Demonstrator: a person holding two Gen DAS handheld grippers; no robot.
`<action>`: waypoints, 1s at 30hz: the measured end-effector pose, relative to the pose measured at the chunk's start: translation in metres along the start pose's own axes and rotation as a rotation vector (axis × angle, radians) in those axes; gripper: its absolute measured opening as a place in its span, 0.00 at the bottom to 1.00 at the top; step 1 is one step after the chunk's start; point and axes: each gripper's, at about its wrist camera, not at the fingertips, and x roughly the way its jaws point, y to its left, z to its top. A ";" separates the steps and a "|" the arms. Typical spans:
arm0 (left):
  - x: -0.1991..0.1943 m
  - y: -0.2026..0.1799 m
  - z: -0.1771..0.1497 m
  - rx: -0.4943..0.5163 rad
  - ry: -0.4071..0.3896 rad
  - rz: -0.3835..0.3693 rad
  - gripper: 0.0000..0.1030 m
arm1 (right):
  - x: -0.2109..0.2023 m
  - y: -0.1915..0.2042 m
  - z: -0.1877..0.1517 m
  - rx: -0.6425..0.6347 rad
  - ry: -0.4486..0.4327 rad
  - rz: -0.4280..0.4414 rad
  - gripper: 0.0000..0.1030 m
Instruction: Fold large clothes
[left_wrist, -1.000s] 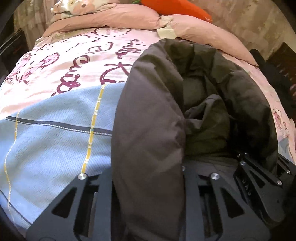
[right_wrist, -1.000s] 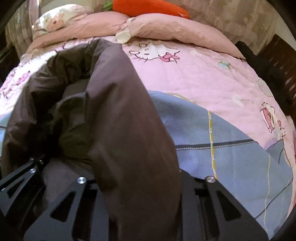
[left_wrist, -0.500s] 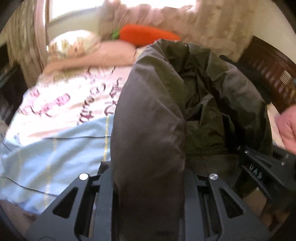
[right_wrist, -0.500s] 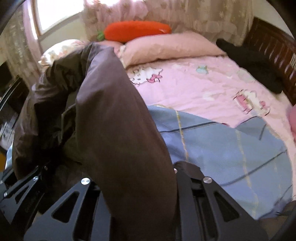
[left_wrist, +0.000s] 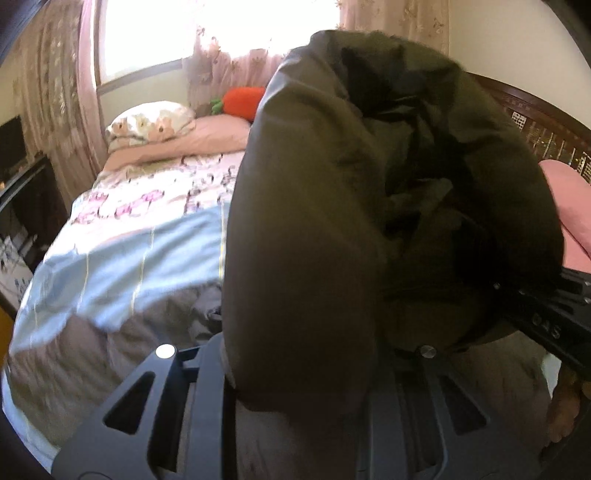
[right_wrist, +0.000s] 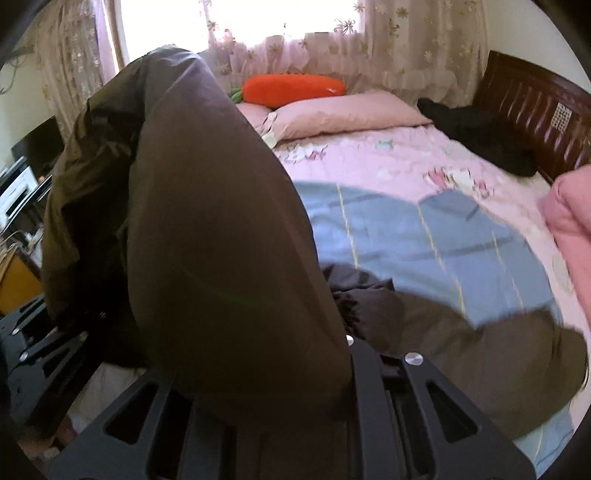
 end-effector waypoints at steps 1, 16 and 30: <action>-0.002 0.002 -0.012 -0.002 0.008 -0.006 0.23 | -0.004 0.001 -0.015 -0.008 0.006 -0.001 0.14; -0.022 -0.004 -0.097 0.023 0.080 -0.009 0.45 | -0.003 -0.010 -0.102 0.117 0.089 0.040 0.23; -0.126 -0.021 -0.102 -0.111 0.212 -0.243 0.89 | -0.111 -0.004 -0.102 0.256 0.197 0.210 0.59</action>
